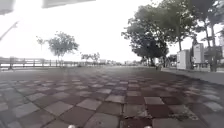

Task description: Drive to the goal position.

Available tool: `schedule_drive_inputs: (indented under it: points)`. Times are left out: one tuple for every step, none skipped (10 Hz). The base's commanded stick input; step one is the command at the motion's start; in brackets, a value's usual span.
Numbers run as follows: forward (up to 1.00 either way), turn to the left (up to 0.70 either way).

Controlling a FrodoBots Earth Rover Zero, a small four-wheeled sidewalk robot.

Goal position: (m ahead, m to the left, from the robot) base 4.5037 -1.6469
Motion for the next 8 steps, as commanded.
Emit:
schedule_drive_inputs:
  points:
    - [0.7,0.0]
    - [0.7,0.0]
    - [0.7,0.0]
    - [0.7,0.0]
    - [0.7,0.0]
    - [0.7,0.0]
    - [0.7,-0.03]
    - [0.7,-0.35]
